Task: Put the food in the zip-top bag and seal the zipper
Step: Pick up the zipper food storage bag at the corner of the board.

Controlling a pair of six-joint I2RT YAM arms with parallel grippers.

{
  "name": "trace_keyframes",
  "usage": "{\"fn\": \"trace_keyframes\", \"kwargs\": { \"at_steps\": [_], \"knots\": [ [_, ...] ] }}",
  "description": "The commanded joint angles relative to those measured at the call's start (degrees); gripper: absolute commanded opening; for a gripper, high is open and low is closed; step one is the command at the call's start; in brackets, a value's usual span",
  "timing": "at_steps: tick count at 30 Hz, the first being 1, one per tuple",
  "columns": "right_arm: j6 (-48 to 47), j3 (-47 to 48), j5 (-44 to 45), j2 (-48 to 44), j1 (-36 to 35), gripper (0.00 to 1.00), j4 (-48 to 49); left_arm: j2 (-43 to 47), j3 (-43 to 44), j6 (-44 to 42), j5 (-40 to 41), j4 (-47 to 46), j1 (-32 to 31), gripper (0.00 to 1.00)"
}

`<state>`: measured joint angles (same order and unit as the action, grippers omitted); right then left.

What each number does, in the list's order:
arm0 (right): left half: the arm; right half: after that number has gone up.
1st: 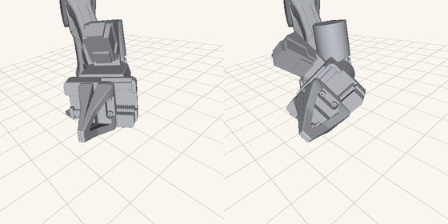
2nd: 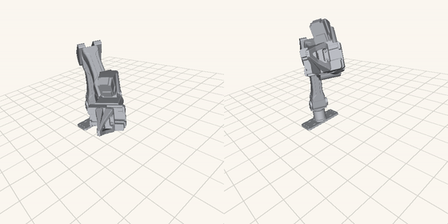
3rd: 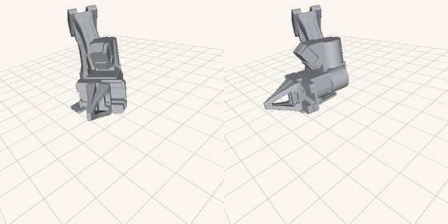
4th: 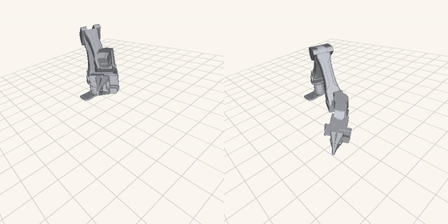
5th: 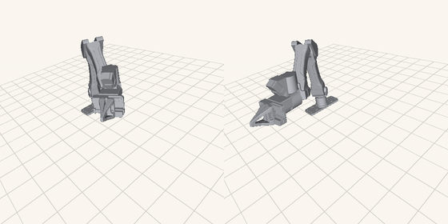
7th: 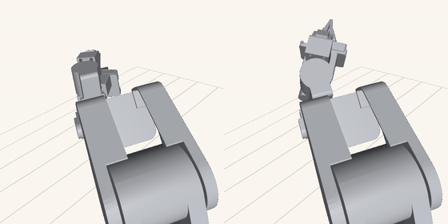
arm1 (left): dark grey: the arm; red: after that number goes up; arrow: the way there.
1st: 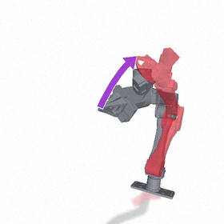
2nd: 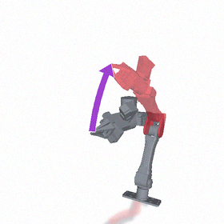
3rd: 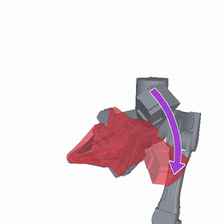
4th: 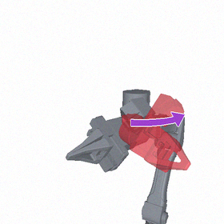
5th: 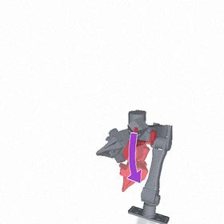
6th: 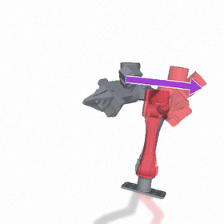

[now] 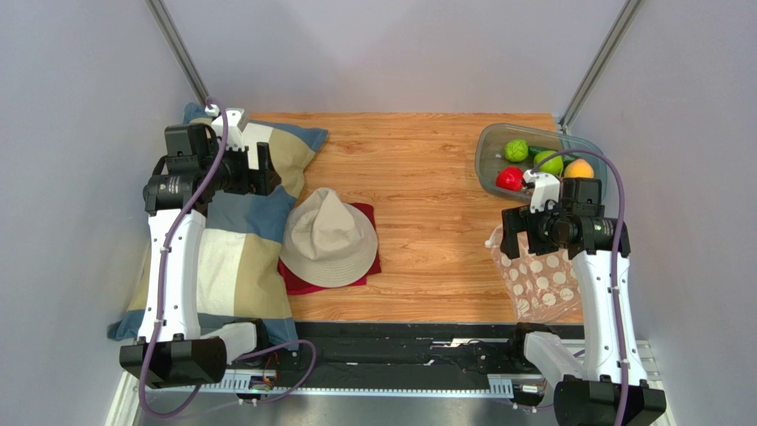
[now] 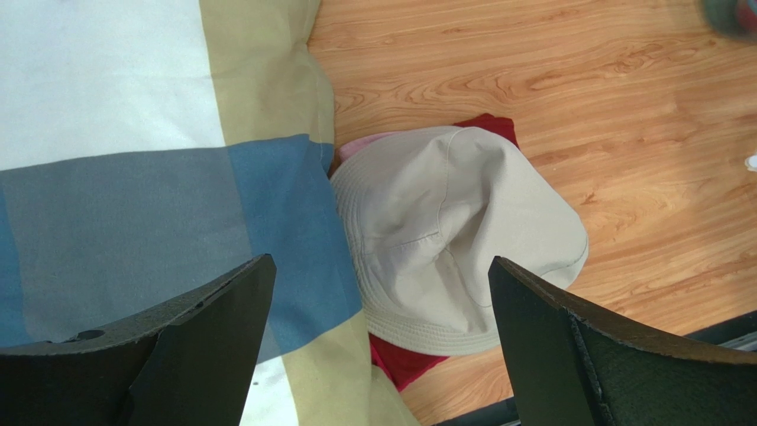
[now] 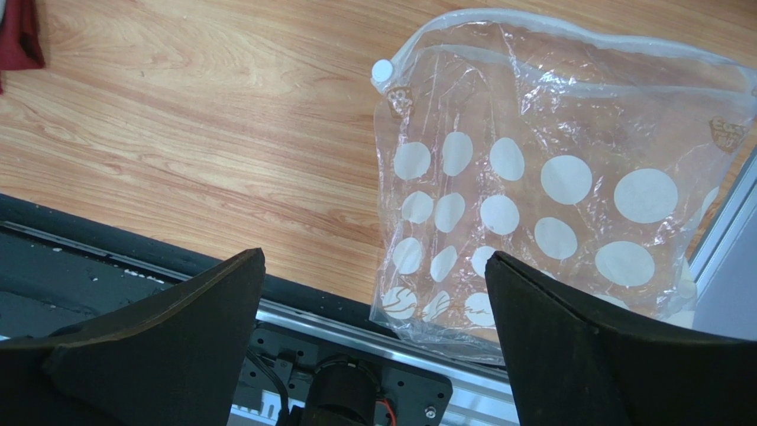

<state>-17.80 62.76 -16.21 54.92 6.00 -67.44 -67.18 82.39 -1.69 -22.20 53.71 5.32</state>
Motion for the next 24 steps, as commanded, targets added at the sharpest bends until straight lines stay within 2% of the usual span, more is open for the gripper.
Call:
{"fn": "trace_keyframes", "kwargs": {
  "at_steps": [1, 6, 14, 18, 24],
  "knots": [
    [-5.65, 3.94, 2.50, 3.69, 1.64, 1.00, -2.42, 2.22, 1.02, 0.29, 0.05, -2.30, 0.13, 0.99],
    [-11.81, 10.25, -2.24, 10.11, 11.30, 1.00, -7.43, 4.24, 0.41, 0.38, -3.29, -3.79, 0.13, 0.99],
    [-23.41, 16.69, -1.46, 21.10, 24.74, 1.00, -11.22, 5.13, -0.47, -1.29, -7.15, -5.90, 0.13, 0.99],
    [-25.87, 19.15, -0.40, 28.99, 28.62, 1.00, -10.87, 4.16, -0.56, -1.91, -13.73, -6.16, 0.04, 0.99],
    [-27.72, 21.08, -1.80, 36.57, 30.04, 1.00, -10.96, 3.20, -0.92, -1.29, -16.47, -7.22, 0.04, 0.99]
  ]
}}
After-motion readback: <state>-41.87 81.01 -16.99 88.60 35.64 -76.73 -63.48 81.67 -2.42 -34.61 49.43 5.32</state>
